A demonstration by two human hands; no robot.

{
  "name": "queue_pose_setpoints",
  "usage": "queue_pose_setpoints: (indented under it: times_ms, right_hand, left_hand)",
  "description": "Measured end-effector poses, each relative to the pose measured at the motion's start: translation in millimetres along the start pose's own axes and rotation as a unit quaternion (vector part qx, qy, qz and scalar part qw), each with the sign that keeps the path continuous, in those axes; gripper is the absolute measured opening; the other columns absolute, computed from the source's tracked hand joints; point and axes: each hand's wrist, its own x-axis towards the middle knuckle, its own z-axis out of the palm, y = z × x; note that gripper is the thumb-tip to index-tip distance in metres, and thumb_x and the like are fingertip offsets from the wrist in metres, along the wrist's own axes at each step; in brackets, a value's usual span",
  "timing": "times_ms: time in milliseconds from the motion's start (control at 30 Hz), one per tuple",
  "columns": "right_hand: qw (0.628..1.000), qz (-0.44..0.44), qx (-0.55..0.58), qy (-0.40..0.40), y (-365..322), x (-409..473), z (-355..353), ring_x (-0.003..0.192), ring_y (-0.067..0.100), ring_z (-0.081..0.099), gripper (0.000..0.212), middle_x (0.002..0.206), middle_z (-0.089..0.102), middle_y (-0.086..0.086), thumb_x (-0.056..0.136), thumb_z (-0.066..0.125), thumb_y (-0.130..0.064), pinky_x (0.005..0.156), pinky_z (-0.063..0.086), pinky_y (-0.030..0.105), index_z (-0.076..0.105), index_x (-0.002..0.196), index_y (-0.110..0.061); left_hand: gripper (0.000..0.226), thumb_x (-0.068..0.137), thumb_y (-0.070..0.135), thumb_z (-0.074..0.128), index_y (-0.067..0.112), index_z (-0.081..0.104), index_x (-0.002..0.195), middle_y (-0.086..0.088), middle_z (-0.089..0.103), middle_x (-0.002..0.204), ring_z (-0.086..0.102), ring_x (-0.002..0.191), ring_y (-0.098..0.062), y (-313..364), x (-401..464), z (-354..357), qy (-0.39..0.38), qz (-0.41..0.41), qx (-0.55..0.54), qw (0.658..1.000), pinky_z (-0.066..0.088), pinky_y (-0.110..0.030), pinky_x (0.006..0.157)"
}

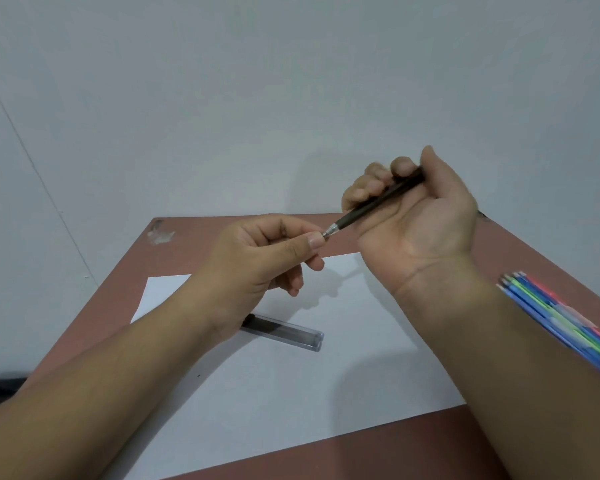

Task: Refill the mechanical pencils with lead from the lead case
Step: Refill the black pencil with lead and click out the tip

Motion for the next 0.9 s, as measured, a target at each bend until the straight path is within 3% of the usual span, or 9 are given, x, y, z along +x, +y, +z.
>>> queue_pose_setpoints:
  times_ms: [133, 267, 367, 400, 467, 600, 733, 800, 900]
  right_hand:
    - [0.978, 0.023, -0.196, 0.062, 9, 5, -3, 0.063, 0.017, 0.052, 0.032, 0.077, 0.055, 0.003, 0.104, 0.053, -0.038, 0.059, 0.046, 0.028, 0.066, 0.087, -0.014]
    - [0.927, 0.034, -0.37, 0.042, 16, 5, -9, 0.061, 0.013, 0.046, 0.021, 0.082, 0.047, 0.002, 0.103, 0.058, -0.027, 0.059, 0.043, 0.03, 0.073, 0.109, -0.013]
    - [0.867, -0.002, -0.499, 0.022, 17, 4, -9, 0.065, 0.012, 0.055, 0.02, 0.075, 0.056, -0.003, 0.097, 0.068, -0.025, 0.069, 0.052, 0.033, 0.071, 0.116, -0.02]
    - [0.841, -0.019, -0.541, 0.023, 17, 4, -9, 0.066, 0.012, 0.059, 0.024, 0.074, 0.06, -0.002, 0.094, 0.072, -0.025, 0.071, 0.057, 0.035, 0.07, 0.117, -0.023]
    - [0.805, -0.037, -0.591, 0.035, 16, 1, -6, 0.067, 0.011, 0.068, 0.025, 0.078, 0.068, 0.002, 0.086, 0.08, -0.03, 0.076, 0.062, 0.041, 0.068, 0.109, -0.029]
    - [0.748, -0.053, -0.661, 0.033, 3, -8, 4, 0.071, 0.013, 0.071, 0.015, 0.081, 0.072, -0.006, 0.084, 0.08, -0.038, 0.075, 0.061, 0.037, 0.068, 0.091, -0.032]
    - [0.693, -0.068, -0.717, 0.025, -29, -25, 4, 0.065, 0.01, 0.059, 0.016, 0.073, 0.066, -0.006, 0.091, 0.071, -0.037, 0.064, 0.047, 0.026, 0.076, 0.09, -0.021]
    - [0.651, -0.076, -0.754, 0.041, -49, -37, -3, 0.062, 0.012, 0.053, 0.021, 0.078, 0.068, 0.006, 0.093, 0.068, -0.034, 0.061, 0.043, 0.028, 0.076, 0.089, -0.015]
    - [0.586, -0.091, -0.801, 0.083, -80, -57, -20, 0.073, 0.026, 0.066, 0.024, 0.093, 0.072, 0.012, 0.092, 0.065, -0.03, 0.066, 0.055, 0.039, 0.076, 0.092, -0.008]
  left_hand:
    - [0.007, 0.079, 0.022, 0.074, 0.014, 0.075, 0.078, -0.006, 0.068, 0.071, 0.051, 0.054, -0.017, -1, 2, -5, 0.025, -0.007, 0.041, 0.999, 0.046, -0.022, 0.053]
    - [0.016, 0.086, 0.013, 0.076, 0.02, 0.076, 0.072, -0.003, 0.071, 0.069, 0.053, 0.055, -0.013, -8, 4, -13, 0.048, -0.022, 0.127, 0.99, 0.046, -0.027, 0.056]
    - [0.013, 0.085, 0.021, 0.079, 0.03, 0.076, 0.076, -0.002, 0.072, 0.072, 0.057, 0.062, -0.01, -14, 4, -16, 0.021, 0.004, 0.256, 0.966, 0.049, -0.032, 0.065]
    - [0.013, 0.085, 0.023, 0.079, 0.033, 0.075, 0.078, 0.001, 0.072, 0.074, 0.057, 0.064, -0.007, -13, 3, -15, 0.005, 0.015, 0.296, 0.955, 0.048, -0.027, 0.067]
    - [0.01, 0.087, 0.027, 0.076, 0.034, 0.075, 0.08, 0.009, 0.071, 0.078, 0.06, 0.069, -0.002, -8, 1, -12, -0.027, 0.024, 0.347, 0.937, 0.046, -0.018, 0.067]
    - [0.009, 0.094, 0.034, 0.067, 0.037, 0.075, 0.091, 0.02, 0.071, 0.091, 0.065, 0.089, -0.001, 0, 2, -4, -0.057, 0.026, 0.384, 0.921, 0.051, -0.027, 0.083]
    - [0.013, 0.096, 0.044, 0.059, 0.047, 0.07, 0.102, 0.031, 0.067, 0.103, 0.059, 0.1, 0.01, 9, 3, 11, -0.07, 0.026, 0.432, 0.899, 0.049, -0.025, 0.094]
    - [0.014, 0.095, 0.05, 0.057, 0.052, 0.067, 0.105, 0.03, 0.065, 0.108, 0.059, 0.101, 0.009, 15, 2, 21, -0.085, 0.026, 0.461, 0.883, 0.051, -0.029, 0.093]
    - [0.021, 0.091, 0.058, 0.055, 0.055, 0.063, 0.111, 0.039, 0.059, 0.105, 0.054, 0.097, 0.015, 22, -6, 44, -0.113, 0.028, 0.483, 0.868, 0.056, -0.027, 0.08]
